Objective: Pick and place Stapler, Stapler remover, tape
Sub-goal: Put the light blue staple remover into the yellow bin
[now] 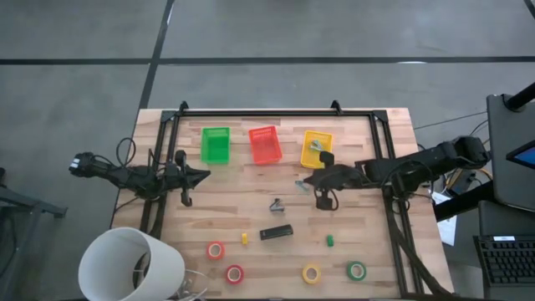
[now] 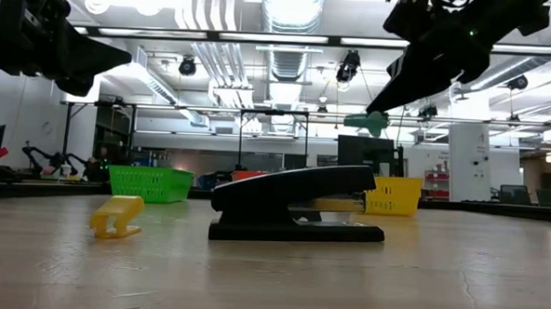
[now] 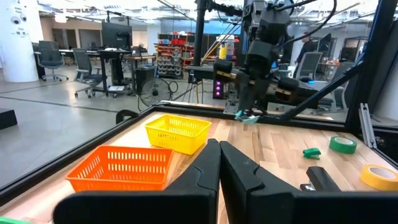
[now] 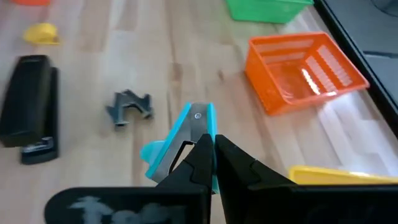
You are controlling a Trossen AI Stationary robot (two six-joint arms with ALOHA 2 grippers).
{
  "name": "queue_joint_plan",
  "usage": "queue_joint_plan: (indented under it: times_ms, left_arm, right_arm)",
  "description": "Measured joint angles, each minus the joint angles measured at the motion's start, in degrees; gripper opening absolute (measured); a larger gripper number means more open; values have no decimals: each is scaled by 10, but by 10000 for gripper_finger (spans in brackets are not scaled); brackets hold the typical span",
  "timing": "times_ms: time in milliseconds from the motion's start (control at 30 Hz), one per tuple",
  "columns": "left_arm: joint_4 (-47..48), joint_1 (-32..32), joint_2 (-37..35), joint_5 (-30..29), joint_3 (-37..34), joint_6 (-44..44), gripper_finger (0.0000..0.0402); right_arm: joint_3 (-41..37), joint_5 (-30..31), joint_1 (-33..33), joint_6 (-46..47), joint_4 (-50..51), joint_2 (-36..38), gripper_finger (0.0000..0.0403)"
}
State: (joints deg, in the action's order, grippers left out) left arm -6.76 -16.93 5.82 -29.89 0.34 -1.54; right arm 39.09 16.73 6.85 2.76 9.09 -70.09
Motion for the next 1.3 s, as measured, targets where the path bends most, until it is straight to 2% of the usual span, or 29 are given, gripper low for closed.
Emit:
queue_joint_plan:
  times_ms: [200, 633, 1000, 1200, 1300]
  left_arm:
    - [0, 0, 0, 0, 0, 0, 10]
    - [0, 0, 0, 0, 0, 0, 10]
    - [0, 0, 0, 0, 0, 0, 10]
    - [0, 0, 0, 0, 0, 0, 10]
    - [0, 0, 0, 0, 0, 0, 10]
  right_arm:
    - [0, 14, -37, 1, 24, 2, 8]
    - [-11, 225, -107, 52, 57, 0, 8]
    - [-40, 223, -179, 76, 56, -3, 8]
    - [-50, 214, -191, 78, 51, -3, 8]
    - [-66, 196, -191, 77, 17, -3, 8]
